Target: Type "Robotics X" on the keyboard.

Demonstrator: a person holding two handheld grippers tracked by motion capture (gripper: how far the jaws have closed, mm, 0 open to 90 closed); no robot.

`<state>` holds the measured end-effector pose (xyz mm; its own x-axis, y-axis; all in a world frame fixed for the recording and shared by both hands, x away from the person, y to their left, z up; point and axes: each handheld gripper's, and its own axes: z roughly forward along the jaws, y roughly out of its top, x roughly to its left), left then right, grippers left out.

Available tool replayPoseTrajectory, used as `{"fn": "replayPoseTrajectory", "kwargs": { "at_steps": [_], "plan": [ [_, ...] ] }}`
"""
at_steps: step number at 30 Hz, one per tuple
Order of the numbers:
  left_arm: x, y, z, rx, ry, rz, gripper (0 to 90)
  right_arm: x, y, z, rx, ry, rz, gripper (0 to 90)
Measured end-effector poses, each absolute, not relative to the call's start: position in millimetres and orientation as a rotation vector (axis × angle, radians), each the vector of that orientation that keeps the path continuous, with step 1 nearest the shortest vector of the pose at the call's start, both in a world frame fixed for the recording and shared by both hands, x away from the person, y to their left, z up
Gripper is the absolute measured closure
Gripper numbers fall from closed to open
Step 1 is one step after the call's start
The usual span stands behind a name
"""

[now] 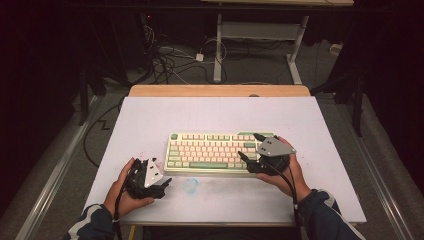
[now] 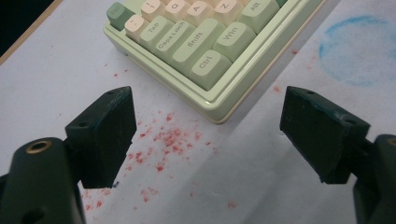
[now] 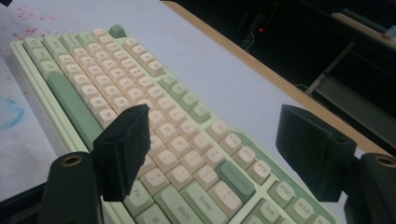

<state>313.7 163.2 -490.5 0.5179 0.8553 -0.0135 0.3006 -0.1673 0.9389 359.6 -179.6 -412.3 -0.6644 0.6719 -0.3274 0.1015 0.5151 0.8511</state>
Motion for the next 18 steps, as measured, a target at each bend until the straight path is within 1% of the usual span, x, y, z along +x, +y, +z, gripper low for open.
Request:
{"fn": "replayPoseTrajectory", "kwargs": {
  "at_steps": [2, 11, 18],
  "plan": [
    [314, 163, -490, 1.721, 0.98, 0.668, 17.4, 357, -184, -412, 0.637, 2.092, 1.134, 24.7],
    [314, 163, -490, 1.719, 0.98, 0.679, 17.4, 342, -205, -416, 0.656, 2.043, 1.135, 24.5],
    [314, 163, -488, 1.693, 0.984, 0.691, 20.1, 331, -220, -421, 0.668, 2.03, 1.115, 25.2]
  ]
}}
